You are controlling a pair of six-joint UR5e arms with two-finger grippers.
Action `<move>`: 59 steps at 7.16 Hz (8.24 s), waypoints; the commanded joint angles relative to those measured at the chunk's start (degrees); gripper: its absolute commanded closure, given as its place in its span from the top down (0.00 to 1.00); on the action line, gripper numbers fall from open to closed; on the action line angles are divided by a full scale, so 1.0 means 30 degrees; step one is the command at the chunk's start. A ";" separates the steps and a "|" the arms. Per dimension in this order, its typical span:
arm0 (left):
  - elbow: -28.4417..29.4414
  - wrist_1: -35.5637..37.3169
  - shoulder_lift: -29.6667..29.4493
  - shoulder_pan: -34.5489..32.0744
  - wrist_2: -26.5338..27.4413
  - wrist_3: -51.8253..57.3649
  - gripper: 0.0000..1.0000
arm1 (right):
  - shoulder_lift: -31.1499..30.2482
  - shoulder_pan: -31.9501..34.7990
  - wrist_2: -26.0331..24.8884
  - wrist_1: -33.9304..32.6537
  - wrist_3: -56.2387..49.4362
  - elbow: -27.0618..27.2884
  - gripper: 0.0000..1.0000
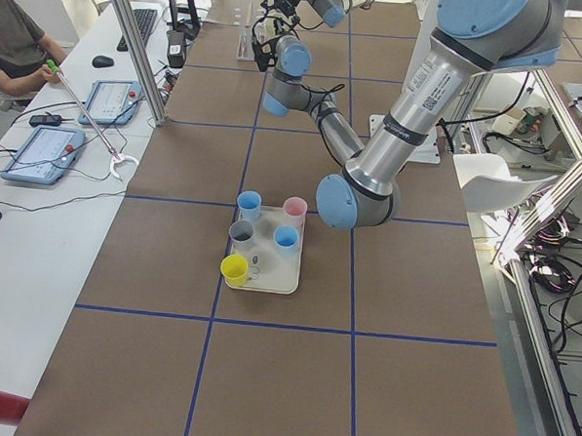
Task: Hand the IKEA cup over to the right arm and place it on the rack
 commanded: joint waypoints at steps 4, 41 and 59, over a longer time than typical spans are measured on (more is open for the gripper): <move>0.0036 0.0014 0.0194 -0.0168 -0.0117 0.0770 0.74 | -0.2975 0.1690 0.1017 -0.0348 -0.6369 0.0117 0.00; 0.0711 0.0776 0.0194 -0.0314 0.0000 0.2591 0.74 | -0.9287 0.2250 -1.2195 -0.2282 -3.1105 -0.3104 0.14; -0.8873 1.5015 1.6499 -0.3801 -0.0964 2.7168 0.75 | -1.1839 0.4770 0.1284 -0.9402 -3.1076 0.3634 1.00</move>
